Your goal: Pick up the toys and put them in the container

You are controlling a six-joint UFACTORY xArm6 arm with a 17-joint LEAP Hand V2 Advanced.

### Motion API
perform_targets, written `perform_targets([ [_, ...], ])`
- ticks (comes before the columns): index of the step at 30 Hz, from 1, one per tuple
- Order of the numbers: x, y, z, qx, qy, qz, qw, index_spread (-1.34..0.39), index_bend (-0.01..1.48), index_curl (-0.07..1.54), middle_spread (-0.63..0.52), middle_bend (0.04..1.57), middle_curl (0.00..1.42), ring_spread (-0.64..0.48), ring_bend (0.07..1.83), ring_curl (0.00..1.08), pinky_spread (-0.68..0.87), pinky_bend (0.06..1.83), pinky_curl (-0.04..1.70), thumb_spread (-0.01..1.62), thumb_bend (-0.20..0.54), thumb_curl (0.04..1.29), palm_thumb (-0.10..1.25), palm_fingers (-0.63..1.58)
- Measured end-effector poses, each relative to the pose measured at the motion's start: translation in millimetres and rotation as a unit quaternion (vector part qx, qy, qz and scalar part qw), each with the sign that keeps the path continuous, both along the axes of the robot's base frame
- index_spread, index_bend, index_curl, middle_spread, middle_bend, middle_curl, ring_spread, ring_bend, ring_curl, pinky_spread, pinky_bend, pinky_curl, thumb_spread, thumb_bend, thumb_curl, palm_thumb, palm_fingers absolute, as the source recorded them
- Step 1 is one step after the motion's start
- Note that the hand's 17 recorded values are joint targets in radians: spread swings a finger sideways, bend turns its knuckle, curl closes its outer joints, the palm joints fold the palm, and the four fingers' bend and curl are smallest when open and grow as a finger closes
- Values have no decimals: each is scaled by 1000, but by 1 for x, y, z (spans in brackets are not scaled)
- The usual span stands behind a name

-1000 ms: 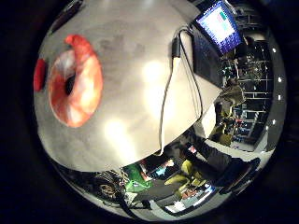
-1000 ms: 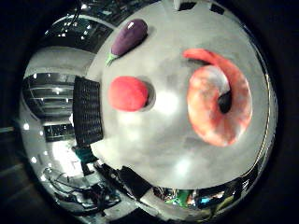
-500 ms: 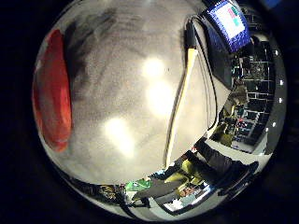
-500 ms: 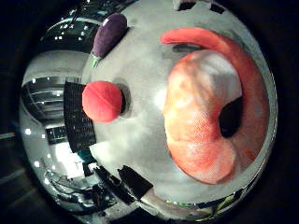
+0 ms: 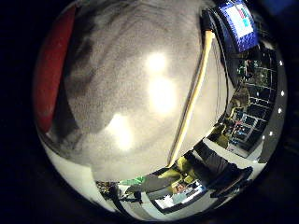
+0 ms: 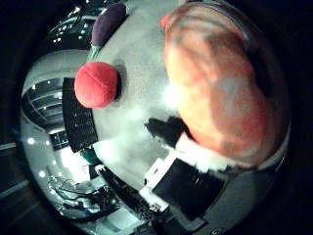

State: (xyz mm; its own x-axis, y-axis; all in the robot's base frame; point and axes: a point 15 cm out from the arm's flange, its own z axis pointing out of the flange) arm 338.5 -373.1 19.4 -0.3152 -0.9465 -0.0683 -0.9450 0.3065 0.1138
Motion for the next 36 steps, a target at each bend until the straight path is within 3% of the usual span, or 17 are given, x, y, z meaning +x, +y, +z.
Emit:
perform_targets([
  [2, 0, -6, 12, -8, -6, -2, 1000, -419, 327, 345, -204, 712, 497, -241, 948, 449, -347, 868, 398, 933, -20, 312, 511, 1325],
  [3, 0, -11, 21, -14, -11, -4, 1000, -423, 398, 386, -209, 782, 524, -247, 982, 463, -385, 913, 420, 937, -21, 313, 527, 1332],
  [4, -1, -15, 27, -19, -15, -6, 1000, -421, 477, 418, -210, 770, 526, -244, 1003, 472, -383, 961, 440, 937, -20, 313, 537, 1360],
  [7, -3, -27, 47, -33, -27, -13, 999, -367, 745, 554, -179, 983, 596, -223, 1102, 514, -363, 1077, 510, 941, -22, 318, 584, 1354],
  [13, -8, -48, 99, -67, -55, -23, 996, -282, 969, 658, -141, 1159, 642, -194, 1274, 569, -286, 1208, 614, 951, -21, 321, 638, 1277],
  [21, -2, 4, 179, -53, -50, 15, 997, -238, 1073, 686, -124, 1252, 645, -184, 1357, 583, -235, 1244, 713, 962, -25, 327, 691, 1214],
  [28, 42, 88, 265, -68, -88, 86, 990, -230, 1091, 683, -114, 1271, 639, -183, 1374, 580, -227, 1235, 758, 970, -26, 325, 682, 1200],
  [36, 83, 216, 323, -69, -125, 158, 977, -225, 1114, 674, -127, 1287, 627, -185, 1378, 571, -230, 1191, 831, 972, -26, 320, 686, 1182],
])
